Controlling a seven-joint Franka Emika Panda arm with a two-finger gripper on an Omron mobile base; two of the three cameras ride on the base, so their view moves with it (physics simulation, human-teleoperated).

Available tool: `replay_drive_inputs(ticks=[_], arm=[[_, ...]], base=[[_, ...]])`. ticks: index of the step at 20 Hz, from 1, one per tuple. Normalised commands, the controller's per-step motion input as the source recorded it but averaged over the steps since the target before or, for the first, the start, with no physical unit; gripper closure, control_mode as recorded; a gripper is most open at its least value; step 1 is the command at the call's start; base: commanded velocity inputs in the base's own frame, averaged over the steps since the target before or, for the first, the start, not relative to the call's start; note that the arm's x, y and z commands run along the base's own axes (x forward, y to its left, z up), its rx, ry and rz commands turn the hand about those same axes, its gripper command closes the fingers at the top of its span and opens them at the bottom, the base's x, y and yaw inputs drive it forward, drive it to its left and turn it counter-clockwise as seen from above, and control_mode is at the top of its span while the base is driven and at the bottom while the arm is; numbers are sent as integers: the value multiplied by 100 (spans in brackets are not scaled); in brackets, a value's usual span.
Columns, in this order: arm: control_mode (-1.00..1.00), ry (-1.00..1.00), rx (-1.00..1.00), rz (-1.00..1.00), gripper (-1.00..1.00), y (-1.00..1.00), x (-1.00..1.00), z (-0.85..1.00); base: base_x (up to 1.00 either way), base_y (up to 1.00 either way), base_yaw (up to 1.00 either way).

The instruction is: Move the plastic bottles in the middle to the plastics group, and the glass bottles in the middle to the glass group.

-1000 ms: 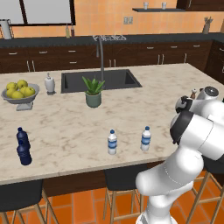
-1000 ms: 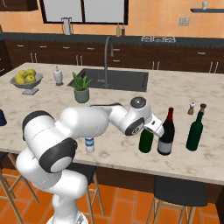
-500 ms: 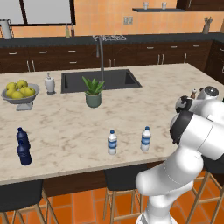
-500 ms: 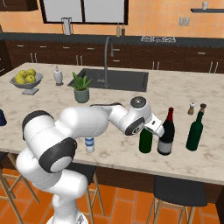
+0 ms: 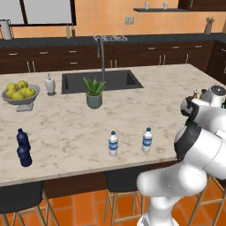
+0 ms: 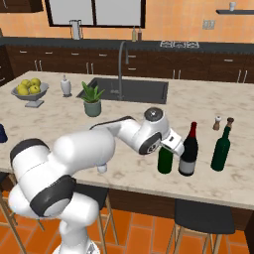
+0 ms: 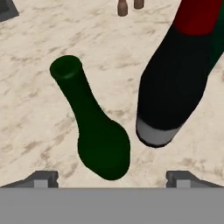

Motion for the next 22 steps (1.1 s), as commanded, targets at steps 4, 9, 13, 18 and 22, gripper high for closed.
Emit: replay_drive_inputs(ticks=[4, 9, 13, 18, 22], arm=[[-100, 0, -10, 0, -100, 79, -25, 45], [-100, -1, -4, 1, -100, 70, -24, 22], [-100, -2, 0, 10, -100, 56, -20, 8], [-100, 6, 0, 19, -100, 65, -28, 32], [-100, 22, 0, 25, -100, 78, 0, 15]], base=[[0, 0, 0], [0, 0, 0], [0, 0, 0], [0, 0, 0], [0, 0, 0]])
